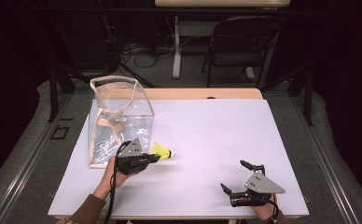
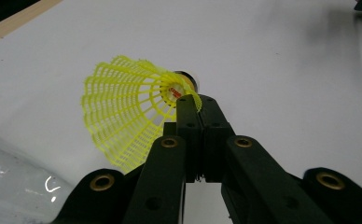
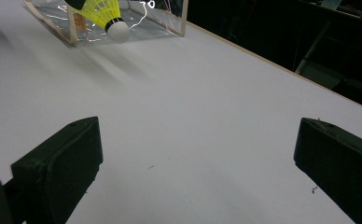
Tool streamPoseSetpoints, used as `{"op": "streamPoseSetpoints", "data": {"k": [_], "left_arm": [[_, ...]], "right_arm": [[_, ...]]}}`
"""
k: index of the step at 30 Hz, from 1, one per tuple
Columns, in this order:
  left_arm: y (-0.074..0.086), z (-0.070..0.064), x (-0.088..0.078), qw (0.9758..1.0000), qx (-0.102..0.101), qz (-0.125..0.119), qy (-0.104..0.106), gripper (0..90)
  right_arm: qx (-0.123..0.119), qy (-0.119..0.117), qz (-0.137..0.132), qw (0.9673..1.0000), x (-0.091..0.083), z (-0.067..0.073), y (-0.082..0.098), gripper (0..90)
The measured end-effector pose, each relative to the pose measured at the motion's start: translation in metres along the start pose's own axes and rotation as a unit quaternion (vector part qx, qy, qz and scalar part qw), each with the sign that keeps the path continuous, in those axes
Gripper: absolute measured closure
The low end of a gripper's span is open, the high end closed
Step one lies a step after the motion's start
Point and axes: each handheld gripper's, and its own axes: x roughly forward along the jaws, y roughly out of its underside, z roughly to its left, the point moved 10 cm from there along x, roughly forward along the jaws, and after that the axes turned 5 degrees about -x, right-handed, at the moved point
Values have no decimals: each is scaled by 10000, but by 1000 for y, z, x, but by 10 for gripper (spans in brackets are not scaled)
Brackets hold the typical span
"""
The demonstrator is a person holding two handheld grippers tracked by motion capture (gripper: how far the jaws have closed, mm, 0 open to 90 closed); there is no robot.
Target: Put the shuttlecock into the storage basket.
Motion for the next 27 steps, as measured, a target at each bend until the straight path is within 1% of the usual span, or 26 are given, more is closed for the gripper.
{"op": "streamPoseSetpoints", "data": {"k": [5,10,12,14,20,27], "left_arm": [[-3,2,-2,9999,-45,-77,-92,889],[-7,4,-4,9998,-4,-100,-192,889],[-8,4,-4,9997,-4,-118,-203,889],[-9,5,-5,9996,-26,-124,-246,889],[-13,7,-5,9993,-4,-118,-362,889],[-19,8,-6,9990,1,-151,-419,889]], "right_arm": [[16,3,4,10000,0,0,0,6],[16,6,5,10000,0,0,0,6],[26,1,12,10000,1,0,1,6],[25,-2,12,10000,1,0,1,6],[25,4,13,10000,1,0,1,6],[31,-1,22,10000,1,0,1,6]]}}
